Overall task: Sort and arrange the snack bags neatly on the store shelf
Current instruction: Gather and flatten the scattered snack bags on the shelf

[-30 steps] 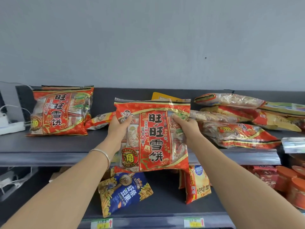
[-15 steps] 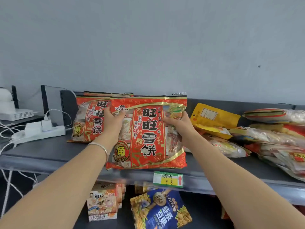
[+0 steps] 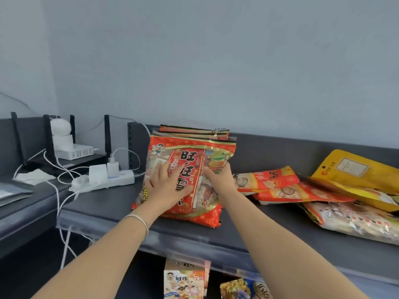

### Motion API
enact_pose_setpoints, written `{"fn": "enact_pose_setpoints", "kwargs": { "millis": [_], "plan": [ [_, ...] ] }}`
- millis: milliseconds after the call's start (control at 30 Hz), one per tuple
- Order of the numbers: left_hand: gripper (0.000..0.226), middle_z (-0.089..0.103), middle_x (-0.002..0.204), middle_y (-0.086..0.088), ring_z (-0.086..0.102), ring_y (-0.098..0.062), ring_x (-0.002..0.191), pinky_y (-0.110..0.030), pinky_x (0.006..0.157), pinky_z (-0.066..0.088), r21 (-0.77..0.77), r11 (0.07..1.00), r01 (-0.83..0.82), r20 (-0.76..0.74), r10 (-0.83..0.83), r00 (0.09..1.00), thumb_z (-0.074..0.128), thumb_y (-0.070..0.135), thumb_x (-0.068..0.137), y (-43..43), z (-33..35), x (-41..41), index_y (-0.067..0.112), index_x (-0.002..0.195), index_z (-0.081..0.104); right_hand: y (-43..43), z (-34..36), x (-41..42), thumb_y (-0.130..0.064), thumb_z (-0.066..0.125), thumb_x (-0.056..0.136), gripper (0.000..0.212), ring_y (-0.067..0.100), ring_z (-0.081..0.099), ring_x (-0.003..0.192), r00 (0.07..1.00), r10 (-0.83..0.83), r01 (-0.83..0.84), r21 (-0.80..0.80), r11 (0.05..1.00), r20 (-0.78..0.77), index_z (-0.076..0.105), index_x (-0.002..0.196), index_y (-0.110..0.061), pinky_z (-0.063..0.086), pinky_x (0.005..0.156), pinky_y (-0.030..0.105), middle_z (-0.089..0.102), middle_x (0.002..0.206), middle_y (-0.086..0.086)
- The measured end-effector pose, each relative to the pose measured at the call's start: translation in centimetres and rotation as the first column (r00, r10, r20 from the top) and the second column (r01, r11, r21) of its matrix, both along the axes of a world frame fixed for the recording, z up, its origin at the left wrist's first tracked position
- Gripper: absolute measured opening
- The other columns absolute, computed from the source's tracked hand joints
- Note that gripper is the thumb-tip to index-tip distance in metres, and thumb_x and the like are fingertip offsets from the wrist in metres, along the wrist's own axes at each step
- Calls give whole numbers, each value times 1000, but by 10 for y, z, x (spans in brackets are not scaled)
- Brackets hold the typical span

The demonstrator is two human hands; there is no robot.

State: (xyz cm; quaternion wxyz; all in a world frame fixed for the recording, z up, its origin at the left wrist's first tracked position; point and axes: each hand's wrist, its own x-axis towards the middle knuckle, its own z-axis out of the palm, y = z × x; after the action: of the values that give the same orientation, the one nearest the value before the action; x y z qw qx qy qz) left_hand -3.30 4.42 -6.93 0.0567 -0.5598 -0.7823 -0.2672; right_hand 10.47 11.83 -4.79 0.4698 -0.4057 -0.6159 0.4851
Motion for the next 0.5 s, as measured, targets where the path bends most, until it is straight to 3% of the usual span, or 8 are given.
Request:
{"fn": "enact_pose_setpoints", "kwargs": {
  "millis": [67, 200, 333, 500],
  "plan": [
    [82, -11, 157, 4, -17, -24, 144, -58, 112, -1, 21, 1000, 23, 21, -23, 1000, 49, 70, 79, 2, -5, -4, 45, 146, 9, 3, -1, -8, -32, 64, 90, 48, 22, 58, 115, 999, -43, 44, 47, 998, -14, 42, 131, -20, 49, 98, 45, 60, 124, 1],
    [88, -14, 157, 6, -21, -24, 143, -59, 112, -2, 80, 997, 7, 33, -10, 999, 54, 70, 75, 7, -5, -18, 46, 146, 7, 2, -1, -25, -41, 61, 90, 64, 22, 49, 129, 997, -69, 70, 116, 991, -15, 32, 144, -20, 45, 103, 48, 51, 140, 1],
    [85, -15, 157, 6, -21, -23, 143, -60, 111, -4, 41, 999, 6, -13, -6, 1000, 51, 70, 77, 14, -7, -28, 47, 146, 6, 8, -5, -25, -39, 60, 91, 49, 20, 58, 115, 994, -89, 78, 147, 986, 69, 40, 131, -19, 51, 93, 38, 57, 126, 0],
    [61, 9, 157, 0, -8, -24, 146, -58, 112, -7, 213, 977, -3, -74, 19, 997, 44, 55, 90, 13, -5, -6, 36, 145, 25, 11, -1, -8, -48, 58, 90, 57, 21, 58, 112, 973, -131, 93, 197, 976, 190, 39, 135, -19, 51, 93, 44, 55, 128, 3]
  ]
}}
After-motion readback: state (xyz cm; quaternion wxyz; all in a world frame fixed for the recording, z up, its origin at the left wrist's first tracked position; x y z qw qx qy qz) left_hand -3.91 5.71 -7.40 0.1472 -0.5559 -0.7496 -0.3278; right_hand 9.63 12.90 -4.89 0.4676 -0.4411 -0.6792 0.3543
